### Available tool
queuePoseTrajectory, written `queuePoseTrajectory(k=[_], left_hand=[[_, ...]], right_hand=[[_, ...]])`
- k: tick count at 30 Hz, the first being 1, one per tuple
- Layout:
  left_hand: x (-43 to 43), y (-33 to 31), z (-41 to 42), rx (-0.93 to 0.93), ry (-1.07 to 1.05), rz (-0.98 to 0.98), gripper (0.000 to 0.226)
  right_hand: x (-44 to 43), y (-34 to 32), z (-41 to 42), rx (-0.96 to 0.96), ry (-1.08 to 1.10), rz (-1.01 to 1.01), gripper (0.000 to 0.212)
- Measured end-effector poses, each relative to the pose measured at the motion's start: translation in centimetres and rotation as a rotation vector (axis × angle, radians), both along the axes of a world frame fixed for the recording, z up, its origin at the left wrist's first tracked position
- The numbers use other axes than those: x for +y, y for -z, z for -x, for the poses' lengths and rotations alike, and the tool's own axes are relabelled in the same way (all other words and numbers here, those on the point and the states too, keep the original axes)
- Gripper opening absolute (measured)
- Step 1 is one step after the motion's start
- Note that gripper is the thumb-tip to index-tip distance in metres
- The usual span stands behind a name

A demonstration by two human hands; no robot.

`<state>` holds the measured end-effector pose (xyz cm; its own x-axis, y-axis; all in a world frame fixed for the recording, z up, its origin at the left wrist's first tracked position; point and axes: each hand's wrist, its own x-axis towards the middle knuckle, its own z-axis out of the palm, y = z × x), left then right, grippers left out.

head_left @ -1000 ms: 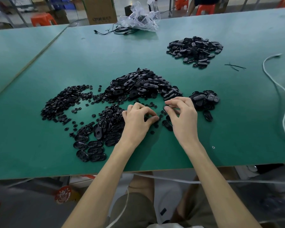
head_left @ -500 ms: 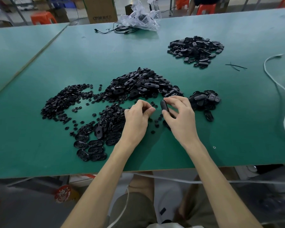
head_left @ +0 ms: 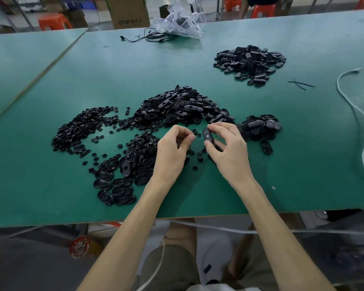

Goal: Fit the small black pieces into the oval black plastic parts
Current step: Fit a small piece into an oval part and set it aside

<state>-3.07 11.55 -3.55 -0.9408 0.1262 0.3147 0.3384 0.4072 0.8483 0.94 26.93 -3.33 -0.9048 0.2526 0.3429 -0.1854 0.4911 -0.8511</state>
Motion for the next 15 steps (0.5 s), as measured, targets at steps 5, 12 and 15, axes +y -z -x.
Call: queuePoseTrajectory(k=[5, 12, 15], left_hand=[[-0.01, 0.14, -0.08, 0.019, 0.028, 0.057, 0.003], [-0.02, 0.15, -0.12, 0.014, 0.031, 0.09, 0.003], [-0.05, 0.09, -0.15, 0.0, 0.033, 0.09, 0.004]], right_hand=[[0.2, -0.26, -0.02, 0.026, 0.148, 0.082, 0.045], [0.44, -0.21, 0.03, 0.029, 0.232, 0.021, 0.027], [0.6, -0.34, 0.07, 0.023, 0.37, 0.103, 0.035]])
